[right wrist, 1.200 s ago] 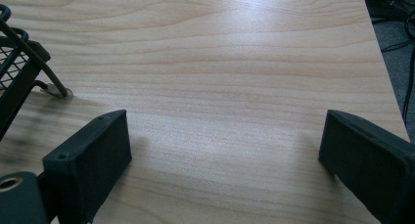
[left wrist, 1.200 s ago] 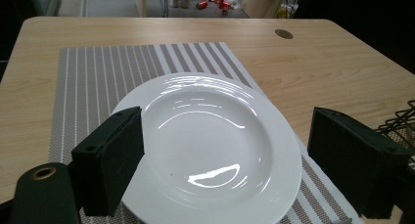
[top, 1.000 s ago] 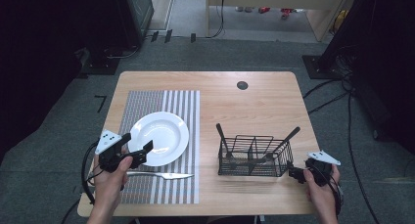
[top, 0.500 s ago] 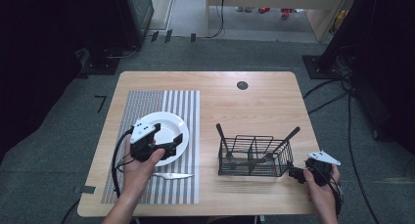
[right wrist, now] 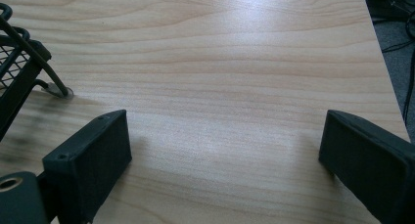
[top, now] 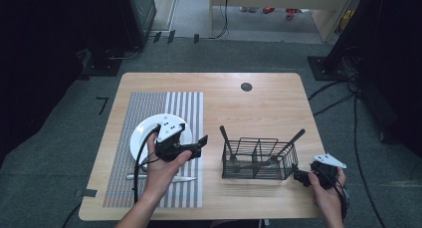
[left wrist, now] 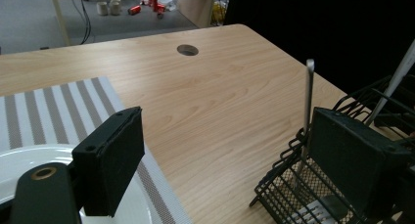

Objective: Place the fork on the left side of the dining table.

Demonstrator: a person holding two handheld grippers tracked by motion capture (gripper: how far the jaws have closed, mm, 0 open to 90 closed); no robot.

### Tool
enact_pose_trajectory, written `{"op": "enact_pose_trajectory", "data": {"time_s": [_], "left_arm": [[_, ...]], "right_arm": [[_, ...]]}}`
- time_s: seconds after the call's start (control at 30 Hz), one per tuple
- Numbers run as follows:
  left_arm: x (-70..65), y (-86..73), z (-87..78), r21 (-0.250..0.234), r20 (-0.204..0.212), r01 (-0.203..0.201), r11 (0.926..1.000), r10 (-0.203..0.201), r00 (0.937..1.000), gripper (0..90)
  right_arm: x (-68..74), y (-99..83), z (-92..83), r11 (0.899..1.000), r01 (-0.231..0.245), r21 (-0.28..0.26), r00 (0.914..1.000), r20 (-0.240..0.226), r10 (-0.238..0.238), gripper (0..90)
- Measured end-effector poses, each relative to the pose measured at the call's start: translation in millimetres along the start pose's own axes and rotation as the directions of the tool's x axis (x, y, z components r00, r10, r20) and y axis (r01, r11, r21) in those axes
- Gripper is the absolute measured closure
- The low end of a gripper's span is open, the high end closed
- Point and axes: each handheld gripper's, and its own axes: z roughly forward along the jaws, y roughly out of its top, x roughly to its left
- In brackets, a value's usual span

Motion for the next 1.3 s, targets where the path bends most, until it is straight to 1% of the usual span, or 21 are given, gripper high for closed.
{"op": "enact_pose_trajectory", "data": {"time_s": [0.2, 0.23, 0.27, 0.3, 0.33, 0.37, 0.43, 0.5, 0.67, 0.77, 0.9, 0.93, 0.97, 1.0, 1.03, 1.07, 1.1, 1.17, 1.2, 1.23, 1.3], "left_arm": [[-12.3, 6.6, 10.0, -0.003, 0.046, -0.024, 0.9997, 0.024, 0.9987, 16.0], [-14.4, 8.2, 11.2, -0.012, 0.052, -0.016, 0.9998, 0.016, 0.9985, 17.5], [-16.5, 10.0, 13.9, -0.013, 0.061, -0.01, 0.9999, 0.011, 0.9981, 24.0], [-16.5, 10.0, 13.9, -0.013, 0.061, -0.01, 0.9999, 0.011, 0.9981, 24.1], [-18.3, 11.2, 17.3, -0.006, 0.074, -0.006, 1.0, 0.006, 0.9973, 24.1], [-20.2, 12.1, 20.6, 0.005, 0.086, -0.005, 1.0, 0.004, 0.9963, 28.6], [-22.4, 12.4, 23.2, 0.011, 0.093, -0.008, 0.9999, 0.007, 0.9956, 29.7], [-25.2, 13.1, 26.9, 0.024, 0.11, -0.012, 0.9996, 0.01, 0.9939, 34.5], [-27.9, 15.4, 35.1, 0.047, 0.107, -0.008, 0.9989, 0.003, 0.9942, 40.8], [-28.1, 17.0, 41.1, 0.073, 0.164, -0.003, 0.9973, -0.009, 0.9865, 53.6], [-31.1, 18.7, 43.3, 0.076, 0.184, -0.028, 0.9967, 0.013, 0.9828, 71.8], [-31.4, 19.0, 43.7, 0.077, 0.191, -0.03, 0.9966, 0.014, 0.9814, 71.8], [-31.0, 19.4, 43.9, 0.078, 0.2, -0.034, 0.9964, 0.017, 0.9796, 80.3], [-30.7, 19.7, 43.8, 0.076, 0.21, -0.033, 0.9965, 0.017, 0.9776, 80.3], [-29.3, 20.5, 43.4, 0.074, 0.237, -0.032, 0.9967, 0.013, 0.9715, 83.8], [-28.0, 21.6, 43.0, 0.075, 0.271, -0.034, 0.9966, 0.012, 0.9625, 86.0], [-28.0, 21.6, 43.0, 0.075, 0.271, -0.034, 0.9966, 0.012, 0.9625, 86.9], [-28.0, 22.9, 40.8, 0.075, 0.304, -0.028, 0.9968, 0.004, 0.9527, 87.7], [-28.6, 23.5, 39.8, 0.071, 0.309, -0.027, 0.9971, 0.004, 0.951, 88.5], [-31.0, 24.7, 37.4, 0.054, 0.298, -0.045, 0.9975, 0.027, 0.9542, 88.8], [-32.6, 26.3, 34.9, 0.038, 0.296, -0.053, 0.9979, 0.039, 0.9542, 88.9]], "right_arm": [[0.1, 0.0, 0.0, 1.0, -0.001, 0.0, 1.0, 0.0, 0.001, 4.7], [0.0, 0.0, 0.0, 1.0, 0.0, 0.0, 1.0, 0.0, 0.0, 4.8], [0.1, 0.0, 0.0, 1.0, -0.001, 0.0, 1.0, 0.0, 0.001, 4.7], [0.1, 0.0, 0.0, 1.0, -0.001, 0.0, 1.0, 0.0, 0.001, 4.7], [0.0, 0.0, 0.0, 1.0, 0.0, 0.0, 1.0, 0.0, 0.0, 4.7], [0.0, 0.0, 0.0, 1.0, 0.0, 0.0, 1.0, 0.0, 0.0, 4.7], [0.0, 0.0, 0.0, 1.0, -0.001, 0.0, 1.0, 0.0, 0.001, 4.8], [0.0, 0.0, 0.0, 1.0, 0.0, 0.0, 1.0, 0.0, 0.0, 4.7], [0.1, 0.0, 0.0, 1.0, 0.001, 0.0, 1.0, -0.002, -0.001, 4.8], [0.3, 0.0, 0.0, 1.0, 0.001, -0.001, 1.0, -0.003, -0.001, 4.8], [0.2, 0.0, 0.0, 1.0, 0.003, -0.002, 1.0, -0.005, -0.003, 4.8], [0.2, 0.0, 0.0, 1.0, 0.003, -0.002, 1.0, -0.005, -0.003, 4.8], [0.3, 0.0, 0.0, 1.0, 0.003, -0.001, 1.0, -0.005, -0.003, 4.9], [0.3, 0.0, 0.0, 1.0, 0.003, -0.001, 1.0, -0.005, -0.003, 4.9], [0.2, -0.1, 0.0, 1.0, 0.003, -0.002, 1.0, -0.005, -0.003, 4.8], [0.2, 0.0, 0.0, 1.0, 0.003, -0.001, 1.0, -0.005, -0.003, 4.9], [0.2, 0.0, 0.0, 1.0, 0.003, -0.002, 1.0, -0.005, -0.003, 4.9], [0.2, 0.0, 0.0, 1.0, 0.003, -0.001, 1.0, -0.005, -0.003, 4.9], [0.2, 0.0, 0.0, 1.0, 0.003, -0.001, 1.0, -0.005, -0.003, 4.9], [0.2, 0.0, 0.0, 1.0, 0.003, -0.001, 1.0, -0.005, -0.003, 4.9], [0.2, -0.1, 0.0, 1.0, 0.004, -0.001, 1.0, -0.005, -0.004, 4.8]]}}
